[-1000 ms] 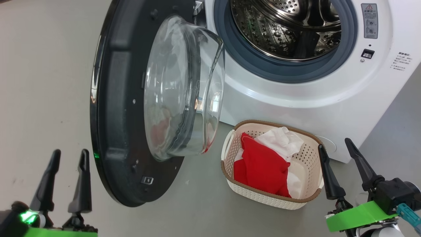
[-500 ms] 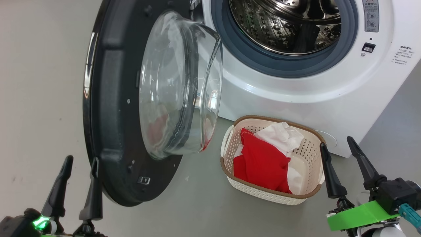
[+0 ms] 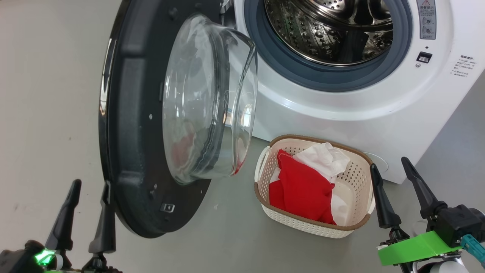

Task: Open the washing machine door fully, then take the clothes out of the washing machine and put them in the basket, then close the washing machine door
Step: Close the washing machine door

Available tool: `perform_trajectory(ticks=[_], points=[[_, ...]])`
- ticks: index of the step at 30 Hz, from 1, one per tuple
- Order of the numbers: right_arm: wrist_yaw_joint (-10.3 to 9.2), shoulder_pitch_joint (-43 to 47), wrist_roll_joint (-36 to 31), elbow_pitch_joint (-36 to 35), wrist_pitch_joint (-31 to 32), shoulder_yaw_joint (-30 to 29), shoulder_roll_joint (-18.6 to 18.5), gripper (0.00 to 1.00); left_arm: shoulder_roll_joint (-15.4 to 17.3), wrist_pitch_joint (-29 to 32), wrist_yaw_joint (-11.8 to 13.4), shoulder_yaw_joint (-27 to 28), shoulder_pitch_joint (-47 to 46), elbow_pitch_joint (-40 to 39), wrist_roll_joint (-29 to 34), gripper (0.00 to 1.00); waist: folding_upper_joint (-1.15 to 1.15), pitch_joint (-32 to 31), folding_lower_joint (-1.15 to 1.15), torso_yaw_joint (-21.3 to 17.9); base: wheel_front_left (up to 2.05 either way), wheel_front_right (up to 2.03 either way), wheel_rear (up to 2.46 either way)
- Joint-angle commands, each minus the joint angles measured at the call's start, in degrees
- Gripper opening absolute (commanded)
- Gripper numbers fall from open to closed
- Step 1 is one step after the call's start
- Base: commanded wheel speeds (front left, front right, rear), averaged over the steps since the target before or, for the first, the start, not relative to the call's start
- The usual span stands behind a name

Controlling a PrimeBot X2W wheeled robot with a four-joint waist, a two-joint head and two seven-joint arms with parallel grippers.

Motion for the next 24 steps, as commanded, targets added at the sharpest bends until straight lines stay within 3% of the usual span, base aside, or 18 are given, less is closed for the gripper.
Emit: perform_trajectory(ticks=[1, 3, 4, 5, 6, 7, 8, 9, 15, 20, 24], points=[[0.28, -0.43, 0.44, -1.54, -0.36, 1.18, -0.22, 1.00, 0.66, -0.68, -0.29, 2.66, -1.33, -1.07, -0.03, 1.00, 0.00, -0.02, 0.00, 0.03, 0.00, 0.00, 0.00], [0.28, -0.44, 0.44, -1.53, -0.36, 1.14, -0.22, 1.00, 0.76, -0.68, -0.08, 2.89, -1.80, -0.66, 0.07, 1.00, 0.00, -0.04, 0.00, 0.11, 0.00, 0.00, 0.00], [0.28, -0.43, 0.42, -1.53, -0.36, 1.12, -0.22, 1.00, 0.80, -0.64, -0.04, 2.90, -2.19, -0.49, -0.01, 0.77, 0.00, -0.05, 0.00, 0.15, 0.00, 0.00, 0.00], [0.28, -0.42, 0.38, -1.53, -0.36, 1.10, -0.22, 1.00, 0.94, -0.58, 0.14, 3.08, -2.67, -0.29, -0.06, 0.45, 0.00, -0.06, 0.00, 0.18, 0.00, 0.00, 0.00], [0.28, -0.42, 0.38, -1.53, -0.36, 1.10, -0.22, 1.00, 0.94, -0.58, 0.14, 3.08, -2.67, -0.29, -0.06, 0.45, 0.00, -0.06, 0.00, 0.18, 0.00, 0.00, 0.00], [0.28, -0.41, 0.34, -1.52, -0.36, 1.08, -0.22, 1.00, 1.05, -0.50, 0.23, 3.27, -3.24, -0.15, -0.28, 0.29, 0.00, -0.09, 0.00, 0.21, 0.00, 0.00, 0.00], [0.28, -0.39, 0.32, -1.51, -0.36, 1.07, -0.22, 1.00, 1.09, -0.47, 0.40, 3.60, -3.84, 0.02, -0.62, 0.07, 0.00, -0.14, 0.00, 0.22, 0.00, 0.00, 0.00], [0.28, -0.37, 0.31, -1.51, -0.36, 1.06, -0.22, 1.00, 1.20, -0.41, 0.66, 3.99, -4.46, 0.23, -0.88, 0.00, 0.00, -0.16, 0.00, 0.23, 0.00, 0.00, 0.00], [0.28, -0.37, 0.25, -1.48, -0.37, 1.31, -0.22, 1.00, -0.16, 1.05, 1.64, 6.26, -9.56, 2.09, -6.28, 0.00, 0.00, -0.20, 0.00, 0.00, 0.00, 0.00, 0.00], [0.28, -0.45, 0.19, -1.33, -0.37, 1.40, -0.22, 1.00, -2.97, 5.18, 1.46, 9.35, -13.79, 3.65, -17.99, 0.00, 0.00, -0.35, 0.00, -0.45, 0.00, 0.00, 0.00], [0.28, -0.44, 0.14, -1.25, -0.37, 1.46, -0.22, 1.00, -4.18, 10.51, 3.14, 12.83, -17.25, 4.85, -28.60, 0.00, 0.00, -0.57, 0.00, -0.87, 0.00, 0.00, 0.00]])
